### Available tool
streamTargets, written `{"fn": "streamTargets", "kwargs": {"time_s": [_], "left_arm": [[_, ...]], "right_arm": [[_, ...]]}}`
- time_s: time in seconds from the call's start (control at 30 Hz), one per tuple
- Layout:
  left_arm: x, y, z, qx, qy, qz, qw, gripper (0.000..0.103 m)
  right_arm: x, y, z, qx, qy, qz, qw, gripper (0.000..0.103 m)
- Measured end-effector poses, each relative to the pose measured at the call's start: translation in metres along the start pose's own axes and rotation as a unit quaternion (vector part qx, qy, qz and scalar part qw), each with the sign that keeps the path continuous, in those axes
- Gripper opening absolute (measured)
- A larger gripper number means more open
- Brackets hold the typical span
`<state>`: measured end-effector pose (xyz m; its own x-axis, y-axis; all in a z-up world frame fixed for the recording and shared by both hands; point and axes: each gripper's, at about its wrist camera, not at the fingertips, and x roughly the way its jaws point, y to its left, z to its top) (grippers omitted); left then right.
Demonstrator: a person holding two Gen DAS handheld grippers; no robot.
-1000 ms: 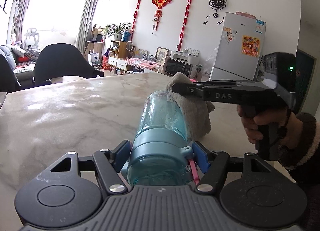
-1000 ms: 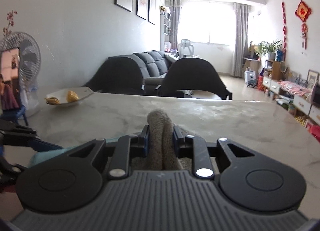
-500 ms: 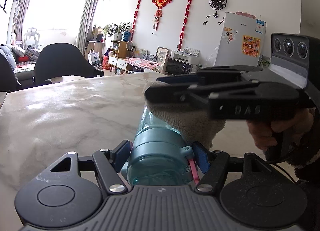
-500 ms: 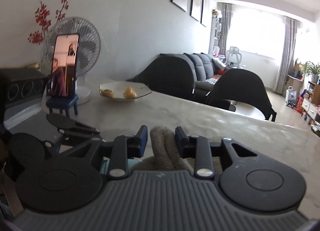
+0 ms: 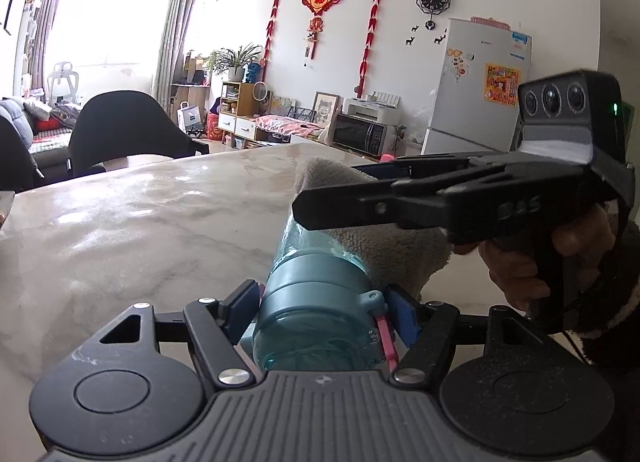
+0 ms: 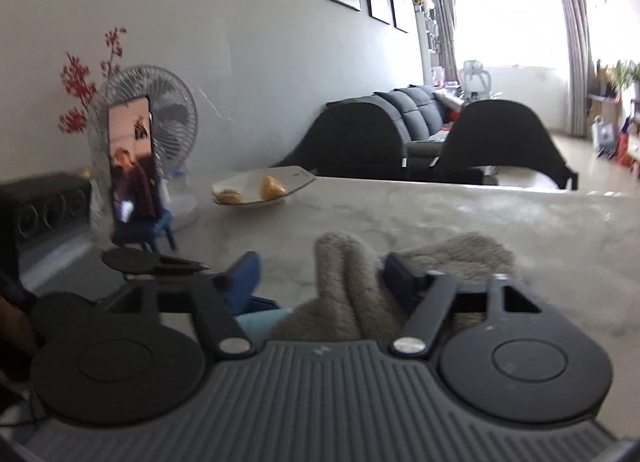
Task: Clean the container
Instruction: 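Press the towel onto the bottle's side with the right gripper while the left gripper holds it, then wipe the towel over the bottle's open end and side with the right gripper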
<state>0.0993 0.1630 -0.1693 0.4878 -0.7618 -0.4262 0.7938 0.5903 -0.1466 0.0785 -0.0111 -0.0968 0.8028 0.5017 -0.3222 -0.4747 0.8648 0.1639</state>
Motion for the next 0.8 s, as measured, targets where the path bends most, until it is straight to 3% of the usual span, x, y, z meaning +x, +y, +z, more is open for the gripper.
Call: {"fn": "streamTargets", "kwargs": {"time_s": [0.03,0.1,0.27,0.43,0.53,0.73,0.8], "left_arm": [[0.000,-0.001,0.000,0.003,0.001,0.001,1.0000,0.072],[0.001,-0.001,0.001,0.003,0.001,0.002,1.0000,0.072],[0.002,-0.003,0.001,0.002,0.006,0.010,0.9999,0.078],[0.008,0.003,0.002,-0.018,0.029,-0.006,0.9994,0.082],[0.011,-0.004,0.000,0.007,0.038,0.000,0.9992,0.082],[0.032,-0.023,-0.004,0.068,0.105,0.021,0.9920,0.082],[0.032,-0.023,-0.004,0.070,0.106,0.019,0.9917,0.082]], "right_arm": [[-0.001,0.000,-0.001,0.007,-0.006,0.007,1.000,0.095],[-0.004,0.001,-0.006,0.015,-0.018,0.019,1.000,0.103],[-0.007,0.003,-0.007,0.010,-0.022,0.020,1.000,0.103],[-0.018,-0.006,0.009,0.071,-0.012,0.005,0.997,0.103],[-0.036,-0.019,0.011,0.094,-0.041,-0.015,0.995,0.103],[-0.049,-0.019,-0.006,0.025,-0.035,-0.058,0.997,0.103],[-0.049,-0.019,-0.015,0.017,-0.035,-0.069,0.997,0.103]]}}
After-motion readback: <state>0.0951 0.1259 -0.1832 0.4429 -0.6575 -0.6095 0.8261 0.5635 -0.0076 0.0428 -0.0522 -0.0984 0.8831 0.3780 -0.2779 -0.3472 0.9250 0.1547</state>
